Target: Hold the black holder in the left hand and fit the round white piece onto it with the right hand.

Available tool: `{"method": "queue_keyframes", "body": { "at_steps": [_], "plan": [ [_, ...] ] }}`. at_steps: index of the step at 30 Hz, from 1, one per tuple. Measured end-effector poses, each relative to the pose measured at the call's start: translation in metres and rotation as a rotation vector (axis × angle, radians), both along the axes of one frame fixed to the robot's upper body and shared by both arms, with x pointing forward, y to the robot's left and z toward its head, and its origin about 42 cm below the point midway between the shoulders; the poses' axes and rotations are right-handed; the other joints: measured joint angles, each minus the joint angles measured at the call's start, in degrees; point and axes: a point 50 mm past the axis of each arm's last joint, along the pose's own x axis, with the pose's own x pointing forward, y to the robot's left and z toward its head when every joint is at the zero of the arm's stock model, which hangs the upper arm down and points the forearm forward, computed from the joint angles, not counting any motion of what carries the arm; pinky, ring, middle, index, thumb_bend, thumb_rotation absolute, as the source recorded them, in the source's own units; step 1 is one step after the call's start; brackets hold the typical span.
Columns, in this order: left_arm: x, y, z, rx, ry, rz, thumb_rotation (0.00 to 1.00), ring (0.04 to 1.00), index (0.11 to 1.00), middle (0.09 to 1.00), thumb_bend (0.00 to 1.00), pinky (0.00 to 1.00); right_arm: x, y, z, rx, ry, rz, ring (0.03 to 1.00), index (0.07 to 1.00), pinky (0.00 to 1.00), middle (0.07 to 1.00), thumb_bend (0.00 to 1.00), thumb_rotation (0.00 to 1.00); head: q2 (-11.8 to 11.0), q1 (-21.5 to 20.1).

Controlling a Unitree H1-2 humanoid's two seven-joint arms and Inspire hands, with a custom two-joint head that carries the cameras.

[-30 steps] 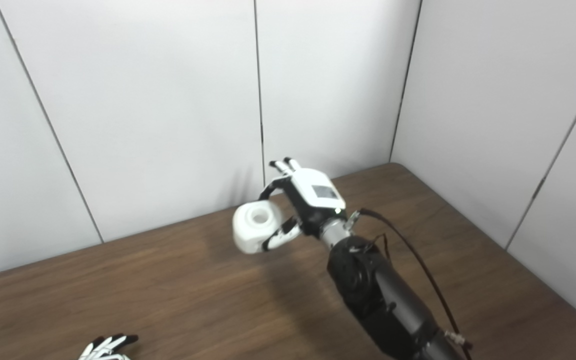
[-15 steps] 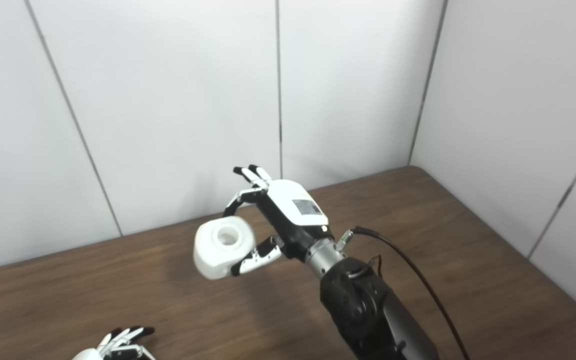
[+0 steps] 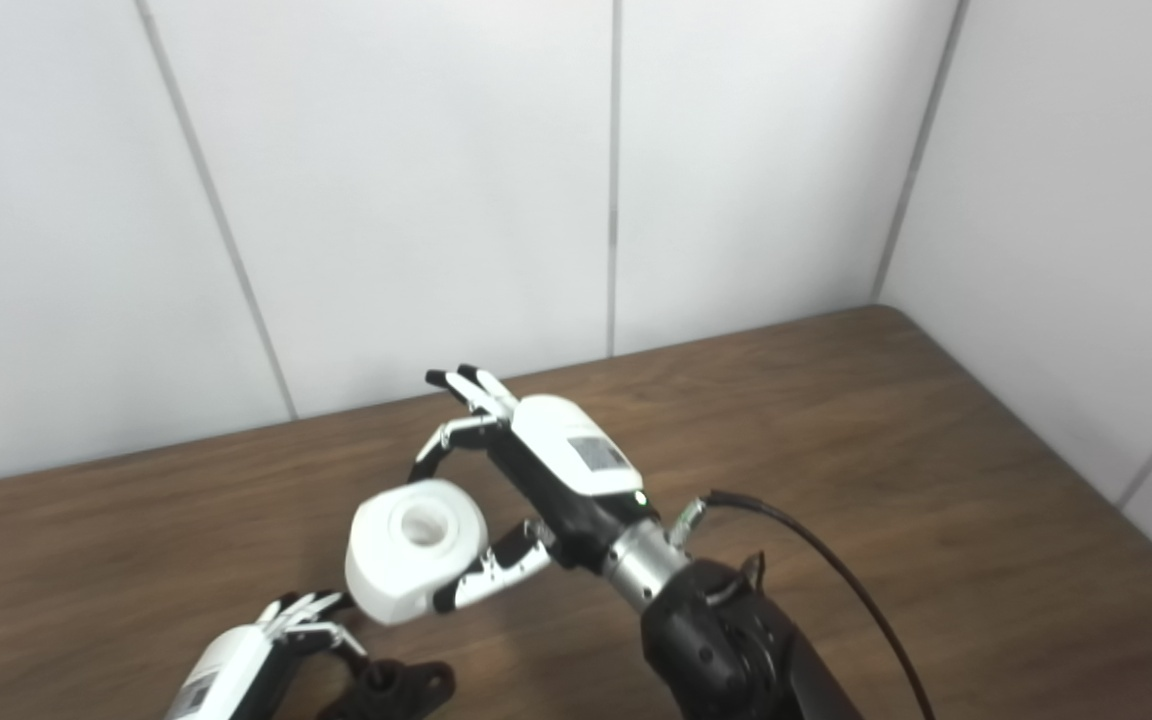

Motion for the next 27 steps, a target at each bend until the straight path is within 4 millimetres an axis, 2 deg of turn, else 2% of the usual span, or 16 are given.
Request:
{"method": "queue_keyframes", "body": {
  "at_steps": [6, 8, 15, 18, 27],
  "plan": [
    [0.0, -0.006, 0.0, 0.005, -0.005, 0.003, 0.05, 0.92, 0.482, 0.877, 0.51, 1.0, -0.005, 0.002, -0.011, -0.005, 0.036, 0.005, 1.0, 0.479, 0.82, 0.98, 0.51, 0.14, 0.18, 2.11],
    [0.0, -0.008, 0.0, 0.006, -0.003, 0.007, 0.05, 0.917, 0.482, 0.875, 0.51, 1.0, -0.008, 0.003, -0.016, -0.009, 0.059, 0.011, 1.0, 0.48, 0.86, 0.983, 0.51, 0.14, 0.35, 2.72],
    [0.0, -0.012, 0.0, -0.003, 0.0, 0.01, 0.05, 0.919, 0.481, 0.876, 0.51, 1.0, -0.015, 0.006, -0.024, -0.012, 0.078, 0.034, 1.0, 0.48, 0.92, 0.983, 0.51, 0.14, 1.14, 3.87],
    [0.0, -0.014, 0.0, -0.006, 0.0, 0.008, 0.05, 0.917, 0.48, 0.878, 0.51, 1.0, -0.018, 0.008, -0.025, -0.037, 0.066, 0.026, 1.0, 0.48, 0.99, 0.987, 0.51, 0.14, 1.41, 4.31],
    [-0.001, -0.017, 0.0, -0.011, 0.003, 0.009, 0.05, 0.922, 0.48, 0.881, 0.51, 1.0, -0.042, 0.02, -0.032, -0.083, 0.053, -0.03, 1.0, 0.479, 1.0, 0.982, 0.51, 0.14, 2.02, 4.92]
  ]
}}
